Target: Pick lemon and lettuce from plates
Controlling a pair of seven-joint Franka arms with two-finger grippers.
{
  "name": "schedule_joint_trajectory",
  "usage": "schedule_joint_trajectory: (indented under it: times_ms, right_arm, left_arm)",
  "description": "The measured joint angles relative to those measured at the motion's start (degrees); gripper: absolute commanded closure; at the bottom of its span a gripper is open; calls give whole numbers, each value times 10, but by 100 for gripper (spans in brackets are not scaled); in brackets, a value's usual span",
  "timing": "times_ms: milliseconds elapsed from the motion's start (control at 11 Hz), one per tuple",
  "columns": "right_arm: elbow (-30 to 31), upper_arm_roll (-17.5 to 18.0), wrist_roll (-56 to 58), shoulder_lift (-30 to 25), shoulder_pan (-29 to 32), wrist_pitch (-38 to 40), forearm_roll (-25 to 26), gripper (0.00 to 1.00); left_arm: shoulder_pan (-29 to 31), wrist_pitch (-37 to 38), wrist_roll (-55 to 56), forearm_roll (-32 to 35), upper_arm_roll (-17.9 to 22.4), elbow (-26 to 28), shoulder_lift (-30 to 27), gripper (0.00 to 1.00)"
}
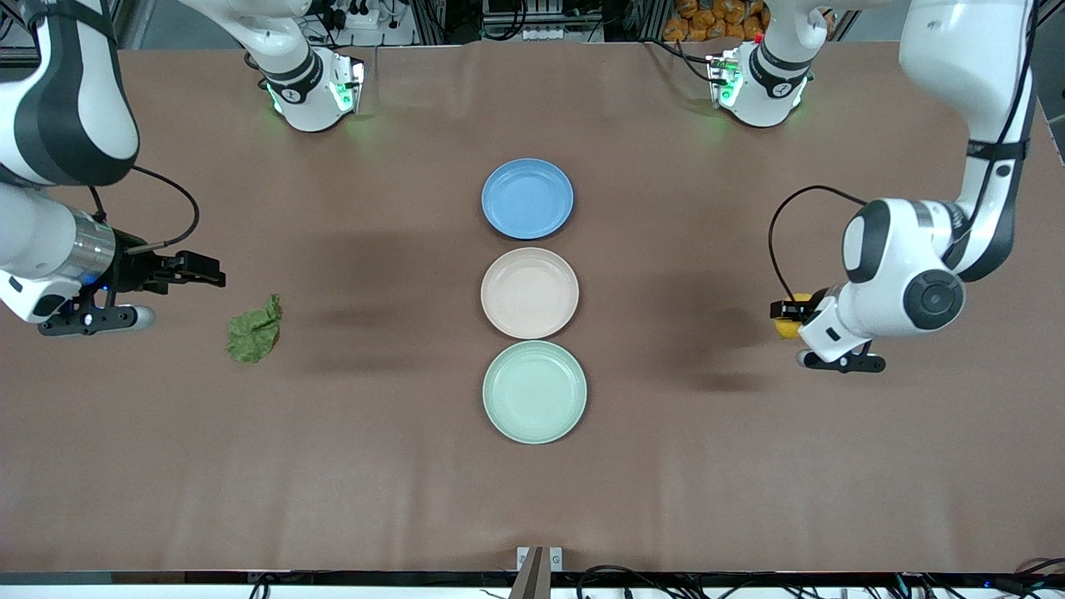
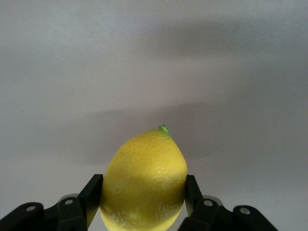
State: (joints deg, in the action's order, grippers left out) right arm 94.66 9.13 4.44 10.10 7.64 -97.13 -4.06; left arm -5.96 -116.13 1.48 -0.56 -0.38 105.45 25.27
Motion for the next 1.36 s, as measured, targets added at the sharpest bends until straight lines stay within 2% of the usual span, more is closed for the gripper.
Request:
schedule_joint_trajectory:
  times_ms: [91, 182, 273, 818, 1182, 1364]
  right_arm:
    - [-10, 0, 0, -6, -5, 4, 0, 0]
    - [-17, 0, 0, -14, -7, 6, 0, 0]
    - [-26, 0, 0, -19, -7, 6, 0, 0]
    - [-58, -3, 0, -49, -5, 37, 0, 0]
    - [-59, -7, 0, -81, 4, 65, 4, 0]
    - [-62, -8, 0, -89, 4, 84, 30, 0]
  left_arm:
    - [0, -11, 0, 0, -1, 0, 18, 100]
    - [0, -24, 0, 0, -3, 0, 34, 74]
    - [0, -32, 0, 0, -3, 0, 44, 1]
    - [10, -30, -2, 0, -2, -15, 40, 0]
    - [15, 89, -3, 0, -5, -80, -26, 0]
    - [14, 121, -3, 0, -7, -112, -53, 0]
